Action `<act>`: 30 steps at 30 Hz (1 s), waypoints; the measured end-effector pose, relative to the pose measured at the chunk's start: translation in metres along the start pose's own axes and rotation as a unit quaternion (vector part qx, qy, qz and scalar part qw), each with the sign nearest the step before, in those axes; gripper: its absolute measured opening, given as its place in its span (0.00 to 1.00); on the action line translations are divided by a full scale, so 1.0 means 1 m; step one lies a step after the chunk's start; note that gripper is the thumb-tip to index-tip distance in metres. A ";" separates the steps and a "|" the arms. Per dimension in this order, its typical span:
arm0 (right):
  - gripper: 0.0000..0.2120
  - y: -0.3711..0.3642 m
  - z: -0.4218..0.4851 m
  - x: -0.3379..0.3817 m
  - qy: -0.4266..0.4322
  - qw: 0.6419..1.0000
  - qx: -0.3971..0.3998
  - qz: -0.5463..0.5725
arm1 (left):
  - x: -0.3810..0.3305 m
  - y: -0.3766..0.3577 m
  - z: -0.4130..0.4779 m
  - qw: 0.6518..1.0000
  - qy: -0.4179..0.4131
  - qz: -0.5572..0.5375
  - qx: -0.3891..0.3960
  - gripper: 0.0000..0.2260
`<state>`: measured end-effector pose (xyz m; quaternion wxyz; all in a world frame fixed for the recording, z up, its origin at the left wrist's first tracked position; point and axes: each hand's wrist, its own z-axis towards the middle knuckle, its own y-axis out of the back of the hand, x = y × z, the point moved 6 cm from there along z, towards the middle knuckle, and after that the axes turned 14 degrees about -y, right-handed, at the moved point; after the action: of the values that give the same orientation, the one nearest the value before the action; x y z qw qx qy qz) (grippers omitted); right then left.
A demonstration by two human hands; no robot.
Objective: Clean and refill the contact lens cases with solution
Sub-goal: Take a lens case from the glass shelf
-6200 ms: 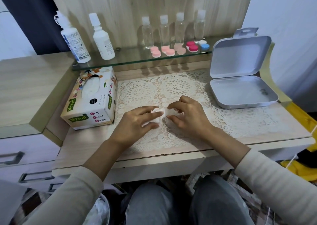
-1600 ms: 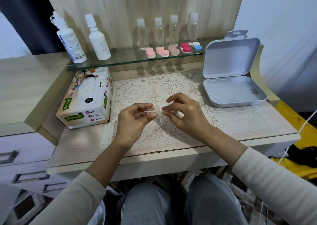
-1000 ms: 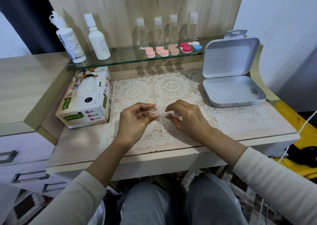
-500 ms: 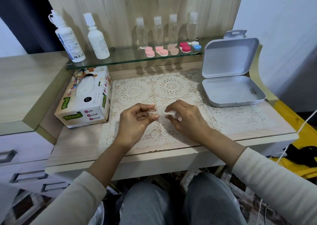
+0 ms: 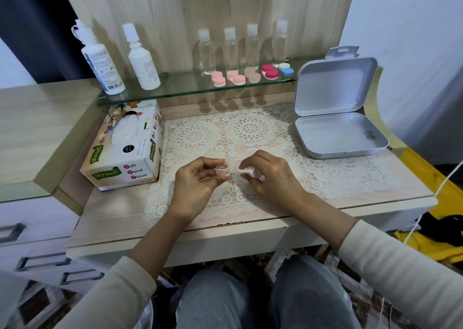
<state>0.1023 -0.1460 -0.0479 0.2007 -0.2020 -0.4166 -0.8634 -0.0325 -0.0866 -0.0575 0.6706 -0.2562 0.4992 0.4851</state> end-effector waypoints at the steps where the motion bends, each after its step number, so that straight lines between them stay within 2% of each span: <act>1: 0.10 0.000 0.000 0.001 0.000 1.000 0.000 0.001 | 0.000 0.001 0.000 1.000 0.000 0.001 -0.001 0.12; 6: 0.06 0.002 0.000 0.004 0.014 1.000 0.007 0.007 | 0.002 0.003 -0.001 1.000 0.003 -0.009 0.000 0.12; 9: 0.05 0.000 0.001 0.001 -0.009 1.000 0.023 0.017 | 0.005 0.001 -0.002 1.000 0.006 -0.009 0.007 0.12; 15: 0.11 0.006 -0.001 0.000 -0.069 0.994 0.023 0.085 | 0.004 0.003 0.002 1.000 -0.004 0.004 0.013 0.13; 19: 0.14 0.015 0.001 -0.007 -0.132 0.983 -0.036 0.125 | 0.001 0.006 0.004 1.000 -0.004 -0.002 0.031 0.13; 23: 0.05 0.023 0.005 -0.024 -0.226 0.961 -0.065 0.146 | -0.002 0.010 0.003 0.999 0.005 -0.023 0.027 0.13; 25: 0.08 0.024 0.008 -0.026 -0.254 0.949 -0.058 0.177 | -0.003 0.009 0.001 0.999 0.007 -0.026 0.029 0.13; 27: 0.08 0.021 0.011 -0.023 -0.254 0.950 -0.039 0.180 | -0.004 0.008 0.001 0.999 0.008 -0.028 0.032 0.13; 29: 0.03 0.017 0.010 -0.015 -0.230 0.959 -0.011 0.165 | -0.004 0.005 0.000 0.999 0.009 -0.028 0.035 0.13; 30: 0.08 0.016 0.009 -0.010 -0.220 0.961 0.001 0.165 | -0.005 0.003 0.000 0.999 0.007 -0.025 0.036 0.13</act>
<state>0.1208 -0.1459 -0.0373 0.2436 -0.4529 -0.4121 -0.7521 -0.0357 -0.0869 -0.0526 0.6877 -0.2478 0.5149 0.4478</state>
